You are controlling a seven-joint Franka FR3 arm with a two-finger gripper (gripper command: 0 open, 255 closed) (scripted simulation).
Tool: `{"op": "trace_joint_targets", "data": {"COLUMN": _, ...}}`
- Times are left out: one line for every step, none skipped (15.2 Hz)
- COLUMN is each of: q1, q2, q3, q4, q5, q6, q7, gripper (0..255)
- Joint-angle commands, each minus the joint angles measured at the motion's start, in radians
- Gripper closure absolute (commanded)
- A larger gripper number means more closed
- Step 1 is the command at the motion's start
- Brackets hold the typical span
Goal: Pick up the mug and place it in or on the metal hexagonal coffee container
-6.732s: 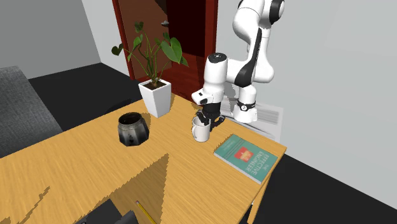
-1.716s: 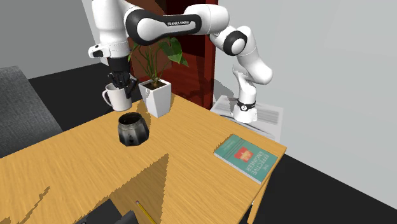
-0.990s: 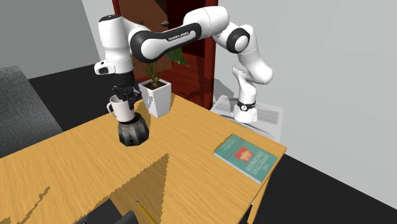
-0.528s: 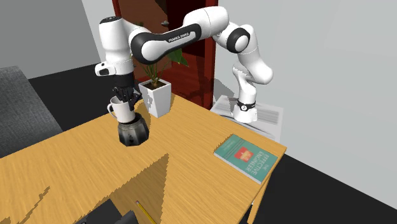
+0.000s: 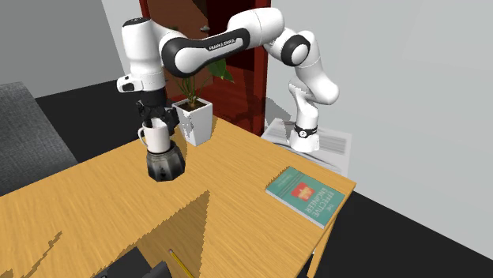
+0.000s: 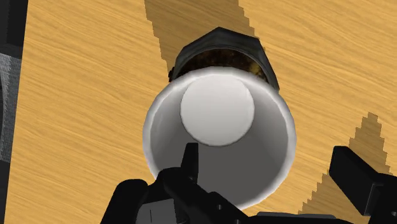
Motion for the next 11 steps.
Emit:
{"op": "trace_joint_targets", "data": {"q1": -0.003, "q2": -0.001, "q3": -0.001, "q4": 0.050, "q5": -0.001, "q6": -0.051, "q7": 0.002, "gripper": 0}}
{"op": "trace_joint_targets", "data": {"q1": -0.008, "q2": 0.004, "q3": -0.001, "q4": 0.093, "q5": 0.000, "q6": -0.088, "q7": 0.003, "gripper": 0}}
{"op": "trace_joint_targets", "data": {"q1": -0.012, "q2": 0.011, "q3": 0.000, "q4": 0.130, "q5": 0.002, "q6": -0.119, "q7": 0.004, "gripper": 0}}
{"op": "trace_joint_targets", "data": {"q1": -0.012, "q2": 0.011, "q3": 0.000, "q4": 0.130, "q5": 0.002, "q6": -0.119, "q7": 0.004, "gripper": 0}}
{"op": "trace_joint_targets", "data": {"q1": -0.012, "q2": 0.011, "q3": 0.000, "q4": 0.130, "q5": 0.002, "q6": -0.118, "q7": 0.004, "gripper": 0}}
{"op": "trace_joint_targets", "data": {"q1": -0.012, "q2": 0.011, "q3": 0.000, "q4": 0.130, "q5": 0.002, "q6": -0.119, "q7": 0.004, "gripper": 0}}
{"op": "trace_joint_targets", "data": {"q1": -0.012, "q2": 0.011, "q3": 0.000, "q4": 0.130, "q5": 0.002, "q6": -0.119, "q7": 0.004, "gripper": 0}}
{"op": "trace_joint_targets", "data": {"q1": -0.012, "q2": 0.011, "q3": 0.000, "q4": 0.130, "q5": 0.002, "q6": -0.119, "q7": 0.004, "gripper": 0}}
{"op": "trace_joint_targets", "data": {"q1": -0.012, "q2": 0.011, "q3": 0.000, "q4": 0.130, "q5": 0.002, "q6": -0.119, "q7": 0.004, "gripper": 0}}
{"op": "trace_joint_targets", "data": {"q1": -0.012, "q2": 0.011, "q3": 0.000, "q4": 0.130, "q5": 0.002, "q6": -0.119, "q7": 0.004, "gripper": 0}}
{"op": "trace_joint_targets", "data": {"q1": -0.012, "q2": 0.011, "q3": 0.000, "q4": 0.130, "q5": 0.002, "q6": -0.119, "q7": 0.004, "gripper": 0}}
